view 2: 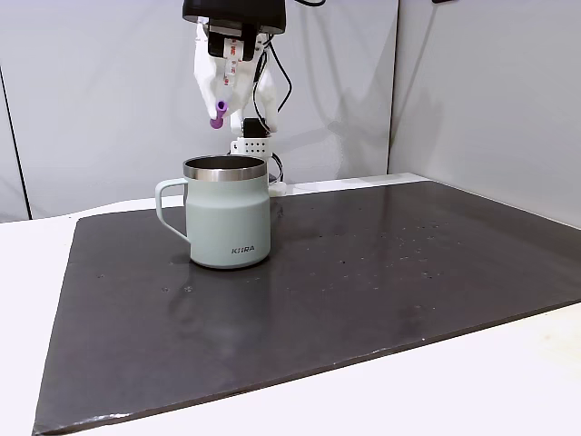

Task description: Grasp a pengrip and put it in the cup.

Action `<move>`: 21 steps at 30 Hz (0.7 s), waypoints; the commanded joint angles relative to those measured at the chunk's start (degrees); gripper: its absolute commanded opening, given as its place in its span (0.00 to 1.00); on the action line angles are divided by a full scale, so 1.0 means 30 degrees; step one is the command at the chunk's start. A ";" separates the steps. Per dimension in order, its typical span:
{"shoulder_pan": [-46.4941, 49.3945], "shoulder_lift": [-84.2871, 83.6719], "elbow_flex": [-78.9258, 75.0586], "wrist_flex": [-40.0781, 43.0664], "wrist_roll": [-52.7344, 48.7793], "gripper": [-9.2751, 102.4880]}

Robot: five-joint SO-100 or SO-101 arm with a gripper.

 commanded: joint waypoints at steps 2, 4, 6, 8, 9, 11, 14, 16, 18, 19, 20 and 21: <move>0.0557 -0.0029 -0.0117 -0.0937 -0.0234 0.08; 0.0586 -0.0029 0.0000 -0.0937 -0.0205 0.09; 0.0586 0.0088 0.0146 -0.0908 -0.0205 0.12; 0.0586 0.0117 0.0176 -0.0791 -0.0205 0.23; 0.0586 0.0117 0.0176 -0.0762 -0.0205 0.28; 0.0615 0.0088 0.0176 -0.0762 -0.0205 0.35; 0.0732 -0.0029 0.0176 -0.0762 -0.0176 0.38; 0.0762 -0.0088 0.0176 -0.0762 -0.0176 0.38; 0.0791 -0.0117 0.0176 -0.0762 -0.0176 0.38; 0.0791 -0.0117 0.0176 -0.0762 -0.0176 0.38; 0.0791 -0.0117 0.0146 -0.0762 -0.0176 0.38; 0.0791 -0.0117 0.0117 -0.0762 -0.0176 0.38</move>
